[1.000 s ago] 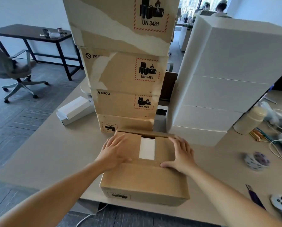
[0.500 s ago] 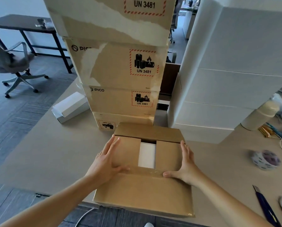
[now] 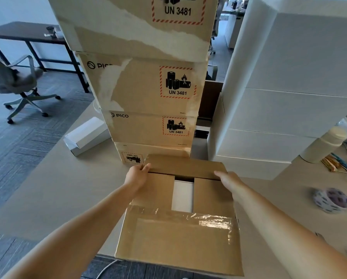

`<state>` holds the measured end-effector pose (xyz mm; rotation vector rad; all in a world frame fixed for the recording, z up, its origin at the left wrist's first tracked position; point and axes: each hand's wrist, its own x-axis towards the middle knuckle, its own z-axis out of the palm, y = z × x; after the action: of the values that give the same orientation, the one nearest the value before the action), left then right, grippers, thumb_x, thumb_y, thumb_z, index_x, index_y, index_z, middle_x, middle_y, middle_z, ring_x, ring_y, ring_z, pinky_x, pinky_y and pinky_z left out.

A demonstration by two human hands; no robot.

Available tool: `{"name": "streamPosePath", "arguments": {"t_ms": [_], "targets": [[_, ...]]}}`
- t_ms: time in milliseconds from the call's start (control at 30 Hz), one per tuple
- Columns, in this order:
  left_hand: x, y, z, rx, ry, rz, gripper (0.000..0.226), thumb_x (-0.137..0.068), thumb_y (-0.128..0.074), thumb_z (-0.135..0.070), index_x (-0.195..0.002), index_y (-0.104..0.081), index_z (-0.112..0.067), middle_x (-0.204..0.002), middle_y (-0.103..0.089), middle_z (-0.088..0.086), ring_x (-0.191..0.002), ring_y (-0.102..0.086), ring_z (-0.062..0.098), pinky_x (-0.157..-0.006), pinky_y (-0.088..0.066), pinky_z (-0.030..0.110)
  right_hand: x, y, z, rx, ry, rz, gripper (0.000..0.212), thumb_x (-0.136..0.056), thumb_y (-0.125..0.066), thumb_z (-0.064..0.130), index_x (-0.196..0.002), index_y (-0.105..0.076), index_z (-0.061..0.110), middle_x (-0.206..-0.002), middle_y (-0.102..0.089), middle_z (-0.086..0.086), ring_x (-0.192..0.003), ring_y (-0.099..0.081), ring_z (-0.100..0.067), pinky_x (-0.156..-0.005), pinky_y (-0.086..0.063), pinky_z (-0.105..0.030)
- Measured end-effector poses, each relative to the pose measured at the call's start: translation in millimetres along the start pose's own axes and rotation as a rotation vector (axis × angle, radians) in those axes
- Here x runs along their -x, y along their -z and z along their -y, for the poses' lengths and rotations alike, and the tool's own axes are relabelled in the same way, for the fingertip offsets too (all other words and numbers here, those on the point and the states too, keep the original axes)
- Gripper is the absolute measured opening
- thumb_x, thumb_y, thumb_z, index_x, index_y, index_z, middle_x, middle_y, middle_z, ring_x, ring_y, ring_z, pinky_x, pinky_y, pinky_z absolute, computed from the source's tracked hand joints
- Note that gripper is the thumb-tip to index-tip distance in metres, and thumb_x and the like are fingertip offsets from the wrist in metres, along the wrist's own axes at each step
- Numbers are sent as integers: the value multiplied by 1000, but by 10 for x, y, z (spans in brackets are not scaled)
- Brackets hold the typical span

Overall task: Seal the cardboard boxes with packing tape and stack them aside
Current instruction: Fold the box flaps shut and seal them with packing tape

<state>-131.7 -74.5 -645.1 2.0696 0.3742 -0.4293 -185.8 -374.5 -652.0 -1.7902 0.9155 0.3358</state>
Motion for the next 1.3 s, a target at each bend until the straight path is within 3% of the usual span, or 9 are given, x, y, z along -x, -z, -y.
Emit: {"name": "streamPosePath", "arguments": {"t_ms": [300, 533, 633, 733, 833, 900, 1033, 1167, 1300], "targets": [[118, 180, -26, 230, 52, 77, 17, -96, -64, -16, -109, -71, -6, -111, -70, 8, -84, -63, 13, -74, -46, 23, 195, 103, -38, -13, 119, -75, 14, -95, -57, 19, -103, -64, 10, -117, -66, -16, -102, -62, -30, -91, -47, -36], [345, 363, -102, 292, -164, 37, 76, -77, -78, -53, -139, -48, -20, -119, -64, 0, -111, -61, 15, -93, -46, 29, 461, 214, 68, -148, 225, -166, 65, -99, -28, 60, -131, -55, 10, -121, -62, -12, -107, -58, -29, -97, -43, -40], [430, 465, -86, 260, -254, 54, 114, -51, -86, -64, -146, -36, -25, -126, -60, 3, -112, -62, 18, -99, -51, 37, 626, 243, 32, -292, 254, -219, 70, -101, -24, 57, -131, -54, 2, -125, -56, -31, -97, -60, -36, -79, -46, -38], [567, 535, -17, 164, -367, 70, 104, -49, -86, -61, -139, -42, -33, -119, -60, -4, -107, -63, 15, -98, -53, 39, 811, 263, -40, -327, 355, -285, 67, -102, -19, 56, -102, -62, 4, -104, -62, -32, -94, -60, -40, -66, -42, -27], [740, 578, 82, -80, -477, 9, 77, -57, -72, -80, -123, -55, -44, -101, -67, -18, -105, -61, 7, -104, -40, 37, 927, 222, -163, -281, 420, -283, 77, -101, -17, 59, -65, -67, 12, -83, -71, -14, -93, -65, -36, -94, -46, -43], [903, 564, 124, -252, -525, 1, 65, -67, -59, -84, -117, -59, -44, -93, -67, -24, -102, -56, 2, -107, -25, 36, 960, 197, -301, -179, 448, -259, 79, -100, -20, 61, -59, -72, 17, -77, -74, -5, -88, -67, -28, -96, -46, -44], [1132, 409, 305, -636, -704, -17, 58, -79, -36, -82, -113, -66, -46, -119, -59, -24, -126, -43, 7, -116, -4, 36, 1211, 65, -540, 219, 551, -255, 56, -95, -34, 63, -80, -76, 30, -89, -73, 9, -91, -65, -14, -83, -47, -32], [1218, 160, 476, -895, -835, 22, 67, -89, -32, -73, -142, -45, -34, -153, -35, -12, -151, -10, 13, -122, 11, 41, 1325, -162, -727, 670, 742, -270, 67, -86, -18, 69, -120, -66, 38, -135, -58, 14, -131, -47, -9, -114, -27, -36], [1278, 8, 574, -905, -819, 96, 86, -83, -6, -76, -148, -34, -27, -163, -19, -9, -153, 1, 31, -119, 10, 40, 1308, -315, -907, 790, 753, -171, 64, -91, -10, 67, -144, -39, 45, -157, -27, 13, -149, -12, -12, -119, -7, -28]]}}
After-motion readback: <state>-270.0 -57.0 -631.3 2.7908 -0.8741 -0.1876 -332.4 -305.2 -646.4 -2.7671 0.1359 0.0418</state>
